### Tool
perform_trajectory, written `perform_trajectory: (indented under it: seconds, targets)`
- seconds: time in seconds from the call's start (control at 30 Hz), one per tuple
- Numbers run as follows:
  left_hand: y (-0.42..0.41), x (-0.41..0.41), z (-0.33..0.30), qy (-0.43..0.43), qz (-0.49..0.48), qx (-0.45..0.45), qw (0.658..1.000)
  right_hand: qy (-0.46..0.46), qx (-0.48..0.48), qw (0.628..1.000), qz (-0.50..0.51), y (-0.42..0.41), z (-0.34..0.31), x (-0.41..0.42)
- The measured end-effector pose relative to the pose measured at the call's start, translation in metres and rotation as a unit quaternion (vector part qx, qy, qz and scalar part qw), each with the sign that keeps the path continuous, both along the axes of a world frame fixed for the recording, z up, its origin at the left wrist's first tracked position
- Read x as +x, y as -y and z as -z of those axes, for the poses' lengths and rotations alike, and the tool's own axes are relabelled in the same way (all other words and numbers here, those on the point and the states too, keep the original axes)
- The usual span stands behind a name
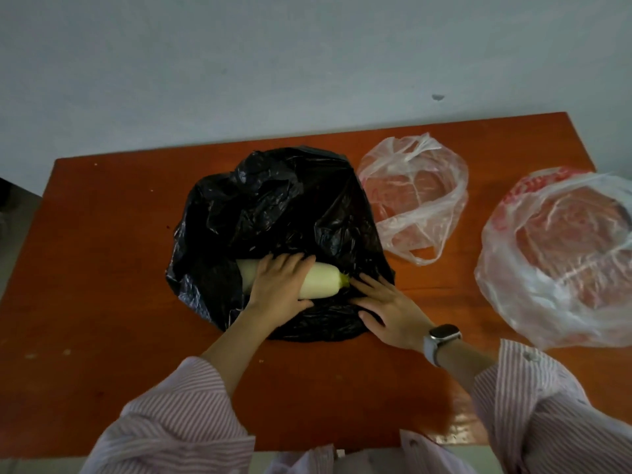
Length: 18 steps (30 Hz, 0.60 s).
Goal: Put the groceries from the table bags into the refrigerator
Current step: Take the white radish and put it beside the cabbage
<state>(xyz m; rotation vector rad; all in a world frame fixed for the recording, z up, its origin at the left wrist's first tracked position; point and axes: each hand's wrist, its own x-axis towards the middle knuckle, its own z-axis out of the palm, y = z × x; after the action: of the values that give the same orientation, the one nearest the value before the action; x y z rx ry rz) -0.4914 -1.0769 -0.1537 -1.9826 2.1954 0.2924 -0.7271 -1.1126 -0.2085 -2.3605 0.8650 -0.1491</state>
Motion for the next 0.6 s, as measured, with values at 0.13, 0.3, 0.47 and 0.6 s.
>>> perform_trajectory:
  seconds: [0.13, 0.3, 0.47, 0.6]
  targets:
    - [0.014, 0.003, -0.008, -0.017, 0.009, 0.041, 0.999, 0.014, 0.080, 0.996, 0.039, 0.003, -0.009, 0.005]
    - [-0.008, 0.008, -0.029, -0.081, -0.021, -0.046, 0.995, 0.024, 0.120, 0.989, 0.082, 0.007, -0.026, 0.010]
    - [-0.022, 0.010, -0.064, -0.193, -0.083, -0.067, 0.975, -0.004, 0.116, 0.992, 0.047, 0.012, -0.039, 0.015]
    - [-0.031, 0.013, -0.093, -0.278, -0.145, -0.103, 0.944, 0.032, 0.087, 0.994, 0.054, 0.013, -0.060, 0.025]
